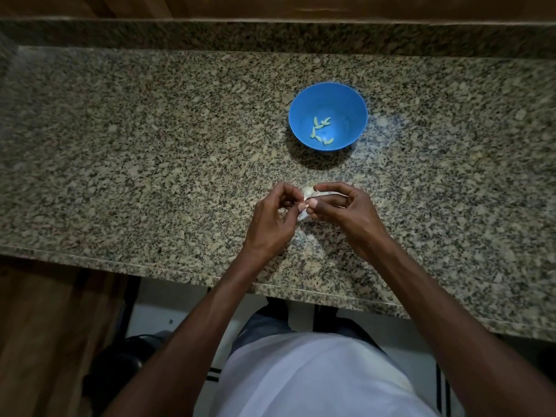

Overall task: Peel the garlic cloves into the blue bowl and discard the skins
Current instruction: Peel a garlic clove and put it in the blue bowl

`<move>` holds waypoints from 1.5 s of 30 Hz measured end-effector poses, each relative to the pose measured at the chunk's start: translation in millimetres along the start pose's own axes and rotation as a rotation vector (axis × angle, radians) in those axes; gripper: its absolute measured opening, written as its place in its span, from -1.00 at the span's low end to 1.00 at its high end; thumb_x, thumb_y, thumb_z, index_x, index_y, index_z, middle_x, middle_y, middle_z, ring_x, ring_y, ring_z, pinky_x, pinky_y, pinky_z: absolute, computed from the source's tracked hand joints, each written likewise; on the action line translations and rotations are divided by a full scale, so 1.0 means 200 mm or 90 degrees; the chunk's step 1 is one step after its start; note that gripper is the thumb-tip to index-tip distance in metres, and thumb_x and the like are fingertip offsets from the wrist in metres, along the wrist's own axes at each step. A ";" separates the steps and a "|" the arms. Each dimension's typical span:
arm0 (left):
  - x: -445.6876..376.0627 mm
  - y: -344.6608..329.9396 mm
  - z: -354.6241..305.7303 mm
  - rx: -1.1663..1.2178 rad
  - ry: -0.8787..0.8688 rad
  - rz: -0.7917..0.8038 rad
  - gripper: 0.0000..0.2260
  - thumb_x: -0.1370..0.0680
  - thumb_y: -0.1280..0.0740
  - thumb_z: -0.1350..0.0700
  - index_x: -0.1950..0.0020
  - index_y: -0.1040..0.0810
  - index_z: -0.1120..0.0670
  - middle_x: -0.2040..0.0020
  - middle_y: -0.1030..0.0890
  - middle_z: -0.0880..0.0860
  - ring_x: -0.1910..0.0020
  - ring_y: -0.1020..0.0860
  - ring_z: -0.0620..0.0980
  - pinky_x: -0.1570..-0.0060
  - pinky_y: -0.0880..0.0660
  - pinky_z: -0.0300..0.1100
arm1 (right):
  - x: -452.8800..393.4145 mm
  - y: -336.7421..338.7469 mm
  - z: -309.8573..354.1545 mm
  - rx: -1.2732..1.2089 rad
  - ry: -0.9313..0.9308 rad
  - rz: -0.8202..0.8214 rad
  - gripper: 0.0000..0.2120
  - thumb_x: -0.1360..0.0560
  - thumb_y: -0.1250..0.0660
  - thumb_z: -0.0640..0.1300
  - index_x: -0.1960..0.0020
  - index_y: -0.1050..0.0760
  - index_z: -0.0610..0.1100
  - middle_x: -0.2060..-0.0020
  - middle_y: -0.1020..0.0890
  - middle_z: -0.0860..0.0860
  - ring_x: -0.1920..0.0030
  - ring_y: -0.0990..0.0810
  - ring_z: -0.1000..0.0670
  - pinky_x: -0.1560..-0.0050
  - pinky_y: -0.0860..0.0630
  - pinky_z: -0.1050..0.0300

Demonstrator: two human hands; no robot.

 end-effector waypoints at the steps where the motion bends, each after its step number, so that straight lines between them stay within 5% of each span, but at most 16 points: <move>1: 0.00 0.00 0.00 0.000 -0.003 0.009 -0.90 -0.61 -0.40 0.27 -0.09 -0.53 0.15 -0.01 -0.64 -0.01 -0.04 -0.63 -0.12 -0.09 -0.62 -0.18 | 0.00 0.00 0.00 0.007 -0.008 0.016 -0.63 -0.49 -0.54 -0.30 -0.27 -0.58 -0.24 0.05 -0.75 -0.23 0.04 -0.77 -0.14 0.03 -0.66 0.10; 6: 0.00 0.01 0.00 -0.002 0.002 0.022 -0.88 -0.60 -0.40 0.28 -0.10 -0.52 0.15 -0.02 -0.63 -0.01 -0.03 -0.62 -0.15 -0.07 -0.59 -0.29 | -0.04 0.00 0.03 0.054 -0.028 0.077 -0.58 -0.51 -0.52 -0.30 -0.33 -0.52 -0.25 0.05 -0.74 -0.25 0.08 -0.75 -0.12 0.02 -0.69 0.06; 15: -0.02 -0.01 0.02 0.097 0.071 0.011 -0.86 -0.66 -0.34 0.21 -0.21 -0.47 0.10 -0.06 -0.57 0.04 -0.07 -0.57 0.02 -0.03 -0.57 -0.24 | -0.05 -0.03 0.02 -0.059 -0.068 0.028 -0.66 -0.51 -0.51 -0.31 -0.25 -0.54 -0.31 0.03 -0.73 -0.25 0.02 -0.75 -0.13 0.04 -0.68 0.06; 23: 0.00 0.01 0.08 0.170 0.128 -0.014 -0.85 -0.66 -0.32 0.23 -0.22 -0.49 0.08 -0.10 -0.57 0.03 -0.03 -0.53 -0.08 -0.04 -0.52 -0.21 | -0.05 -0.02 -0.02 -0.148 -0.095 -0.014 -0.73 -0.53 -0.47 -0.35 -0.21 -0.57 -0.24 0.04 -0.74 -0.18 -0.08 -0.75 -0.13 -0.05 -0.68 0.08; 29: 0.02 0.03 0.08 0.130 0.109 -0.030 -0.87 -0.63 -0.40 0.21 -0.17 -0.63 0.10 -0.06 -0.68 -0.02 -0.02 -0.63 -0.11 -0.05 -0.59 -0.22 | -0.03 0.00 -0.02 -0.166 -0.107 0.001 -0.69 -0.50 -0.46 -0.42 -0.21 -0.57 -0.25 -0.09 -0.73 -0.24 -0.08 -0.75 -0.15 -0.08 -0.70 0.07; 35: 0.01 0.00 0.04 0.098 0.068 -0.043 -0.87 -0.62 -0.42 0.16 -0.15 -0.70 0.10 -0.07 -0.72 -0.02 -0.08 -0.69 -0.06 -0.13 -0.65 -0.04 | 0.00 0.00 -0.01 -0.115 -0.050 -0.017 -0.68 -0.47 -0.52 -0.39 -0.20 -0.59 -0.27 -0.02 -0.73 -0.23 -0.05 -0.75 -0.18 -0.02 -0.68 0.07; 45: 0.01 0.01 0.03 0.015 0.061 -0.091 -0.89 -0.62 -0.43 0.09 -0.11 -0.68 0.08 0.03 -0.71 -0.05 0.03 -0.67 -0.10 0.02 -0.65 -0.16 | 0.00 -0.02 0.00 -0.006 0.022 -0.033 -0.70 -0.48 -0.56 -0.24 -0.17 -0.61 -0.28 -0.01 -0.70 -0.31 0.00 -0.75 -0.16 -0.03 -0.68 0.04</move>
Point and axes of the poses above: each hand's wrist, its own x-axis away from the middle knuckle, its own y-axis out of the back of the hand, z = x × y, the point moved 5 cm from there along -x, towards the middle knuckle
